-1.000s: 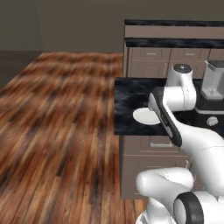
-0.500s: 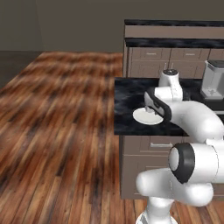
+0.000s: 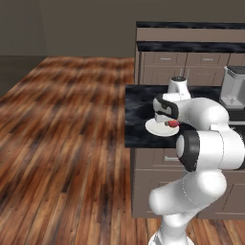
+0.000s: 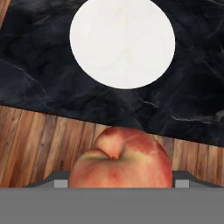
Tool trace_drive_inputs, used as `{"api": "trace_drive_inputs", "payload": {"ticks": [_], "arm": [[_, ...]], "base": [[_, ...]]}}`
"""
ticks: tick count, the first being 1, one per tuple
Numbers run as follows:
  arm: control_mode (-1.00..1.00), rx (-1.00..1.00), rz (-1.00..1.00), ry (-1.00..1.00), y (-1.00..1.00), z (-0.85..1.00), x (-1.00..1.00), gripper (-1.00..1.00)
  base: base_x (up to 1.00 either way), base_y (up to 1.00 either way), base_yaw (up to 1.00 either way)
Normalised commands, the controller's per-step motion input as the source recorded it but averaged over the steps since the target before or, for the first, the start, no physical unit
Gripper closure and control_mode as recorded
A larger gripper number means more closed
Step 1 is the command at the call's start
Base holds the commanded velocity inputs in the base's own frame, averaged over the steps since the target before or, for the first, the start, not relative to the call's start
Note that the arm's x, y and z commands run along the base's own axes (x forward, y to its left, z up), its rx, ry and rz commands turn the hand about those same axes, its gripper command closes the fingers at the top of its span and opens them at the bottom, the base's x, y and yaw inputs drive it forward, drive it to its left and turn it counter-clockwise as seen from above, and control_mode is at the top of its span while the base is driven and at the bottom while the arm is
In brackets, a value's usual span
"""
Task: Pick the peach and kiwi from the fridge and place them on the plate next to the blender to make a fruit smoothie.
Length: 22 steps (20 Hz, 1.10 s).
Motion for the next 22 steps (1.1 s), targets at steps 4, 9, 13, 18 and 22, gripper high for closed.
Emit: {"api": "trace_drive_inputs", "payload": {"ticks": [4,9,13,18,22], "arm": [[-1.0,0.0,-0.03,0.1,0.0,-0.36,0.72,1.0],[-1.0,0.0,-0.01,0.12,-0.01,-0.3,0.73,1.0],[-1.0,0.0,0.0,0.07,-0.07,-0.45,0.72,1.0],[-1.0,0.0,0.0,0.01,-0.26,-0.5,0.7,1.0],[-1.0,0.0,0.0,0.0,-0.28,-0.59,0.61,-1.0]], "base": [[0.0,0.0,0.0],[0.0,0.0,0.0],[0.0,0.0,0.0],[0.0,0.0,0.0],[0.0,0.0,0.0]]}}
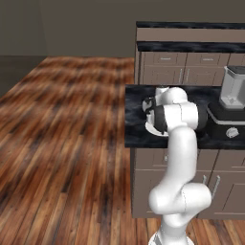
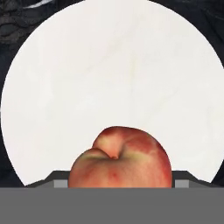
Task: Pick the peach and kiwi from the fridge and place them on the plate next to the blender to make a fruit smoothie.
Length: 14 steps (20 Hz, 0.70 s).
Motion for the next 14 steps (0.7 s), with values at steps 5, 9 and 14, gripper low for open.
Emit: {"api": "trace_drive_inputs", "payload": {"ticks": [5,9,14], "arm": [[-1.0,-0.07,0.0,-0.06,-0.02,-0.22,0.32,-1.0],[-1.0,0.0,0.0,-0.04,0.07,0.14,0.0,-1.0],[-1.0,0.0,-0.01,-0.04,0.22,0.81,-0.22,-1.0]], "base": [[0.0,0.0,0.0],[0.0,0.0,0.0],[0.0,0.0,0.0]]}}
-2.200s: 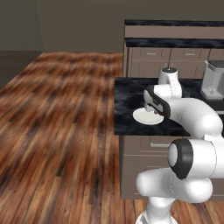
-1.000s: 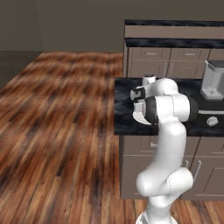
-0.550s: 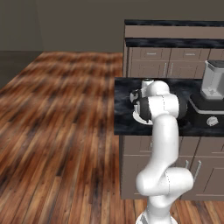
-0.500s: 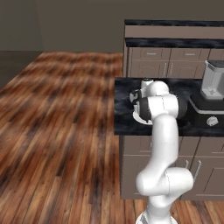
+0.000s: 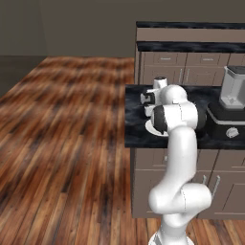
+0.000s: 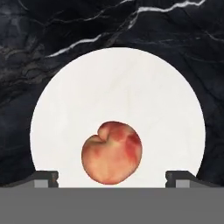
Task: Pick the peach and kiwi from the fridge and place them on the plate next to the blender to make a fruit smoothie.
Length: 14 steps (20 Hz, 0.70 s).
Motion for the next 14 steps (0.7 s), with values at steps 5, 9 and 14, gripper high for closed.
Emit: {"api": "trace_drive_inputs", "payload": {"ticks": [5,9,14], "arm": [[-1.0,0.0,0.0,-0.13,0.18,1.0,-0.85,-1.0],[-1.0,0.01,0.0,-0.21,0.28,0.95,-1.0,-1.0],[-1.0,0.08,0.0,-0.14,0.2,0.75,-1.0,-1.0]], "base": [[0.0,0.0,0.0],[0.0,0.0,0.0],[0.0,0.0,0.0]]}}
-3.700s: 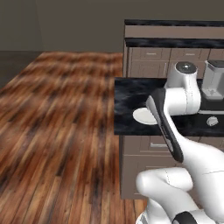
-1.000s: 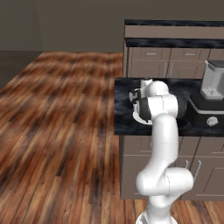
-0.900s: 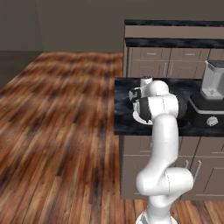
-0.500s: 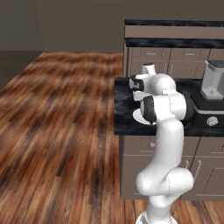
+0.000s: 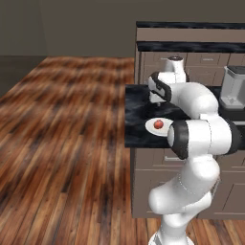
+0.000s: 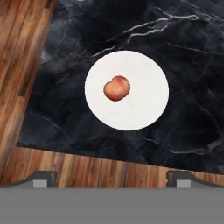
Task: Pick the peach and kiwi from the fridge and place them on the plate next to the blender to make a fruit smoothie.
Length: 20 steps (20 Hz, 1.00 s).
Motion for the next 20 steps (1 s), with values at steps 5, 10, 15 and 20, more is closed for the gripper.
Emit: {"api": "trace_drive_inputs", "payload": {"ticks": [5,10,15,20], "arm": [[-1.0,0.09,0.0,-0.04,0.22,0.55,-1.0,-1.0],[-1.0,0.07,0.0,-0.09,0.13,0.27,-1.0,-1.0],[-1.0,0.01,0.0,-0.08,0.16,0.03,-1.0,-1.0],[1.0,-0.02,0.0,-0.06,0.1,-0.12,-0.6,-1.0]], "base": [[0.0,0.0,0.0],[0.0,0.0,0.0],[0.0,0.0,0.0],[-0.4,0.01,-0.02]]}}
